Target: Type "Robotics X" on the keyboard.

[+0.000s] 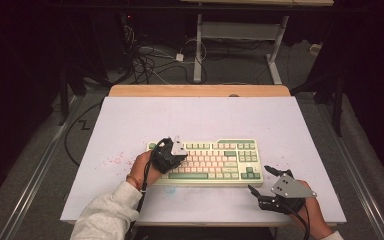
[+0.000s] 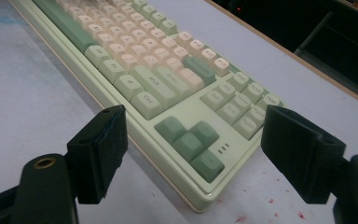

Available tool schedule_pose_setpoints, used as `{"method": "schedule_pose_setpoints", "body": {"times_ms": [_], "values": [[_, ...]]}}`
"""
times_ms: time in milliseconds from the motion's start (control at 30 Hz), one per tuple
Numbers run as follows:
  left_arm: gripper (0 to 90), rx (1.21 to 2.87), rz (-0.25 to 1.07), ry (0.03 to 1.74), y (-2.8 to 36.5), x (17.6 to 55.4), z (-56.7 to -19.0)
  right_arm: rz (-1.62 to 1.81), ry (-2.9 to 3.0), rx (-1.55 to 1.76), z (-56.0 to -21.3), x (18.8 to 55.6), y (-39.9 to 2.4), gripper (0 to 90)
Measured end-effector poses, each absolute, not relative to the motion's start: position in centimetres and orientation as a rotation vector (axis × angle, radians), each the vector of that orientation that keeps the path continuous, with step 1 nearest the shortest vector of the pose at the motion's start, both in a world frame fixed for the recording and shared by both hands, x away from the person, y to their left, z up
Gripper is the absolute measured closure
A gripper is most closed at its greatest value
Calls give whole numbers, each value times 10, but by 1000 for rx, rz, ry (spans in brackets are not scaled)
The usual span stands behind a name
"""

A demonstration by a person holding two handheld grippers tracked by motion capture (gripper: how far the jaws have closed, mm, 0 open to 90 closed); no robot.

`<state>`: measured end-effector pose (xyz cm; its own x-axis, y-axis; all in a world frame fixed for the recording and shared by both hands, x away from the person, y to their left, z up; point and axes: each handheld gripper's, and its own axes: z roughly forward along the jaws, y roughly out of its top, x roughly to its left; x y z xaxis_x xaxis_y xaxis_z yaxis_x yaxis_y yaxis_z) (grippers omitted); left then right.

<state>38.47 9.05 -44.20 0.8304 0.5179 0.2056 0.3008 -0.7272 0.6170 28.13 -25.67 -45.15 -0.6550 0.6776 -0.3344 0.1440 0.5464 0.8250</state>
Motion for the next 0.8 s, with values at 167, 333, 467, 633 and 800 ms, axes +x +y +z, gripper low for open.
{"method": "schedule_pose_setpoints", "body": {"times_ms": [167, 333, 467, 633, 800], "values": [[875, 2433, 487, 616, 88, 389, -446, 1055, 2135, 656, -452, 282, -257, 236], [875, 2446, 495, 611, 85, 390, -448, 1051, 2141, 653, -452, 282, -256, 236], [875, 2414, 519, 591, 89, 386, -440, 1056, 2136, 660, -451, 281, -257, 236], [874, 2356, 542, 582, 97, 380, -431, 1057, 2131, 661, -450, 281, -257, 236], [874, 2326, 572, 579, 105, 377, -425, 1059, 2134, 660, -451, 281, -257, 236]]}}
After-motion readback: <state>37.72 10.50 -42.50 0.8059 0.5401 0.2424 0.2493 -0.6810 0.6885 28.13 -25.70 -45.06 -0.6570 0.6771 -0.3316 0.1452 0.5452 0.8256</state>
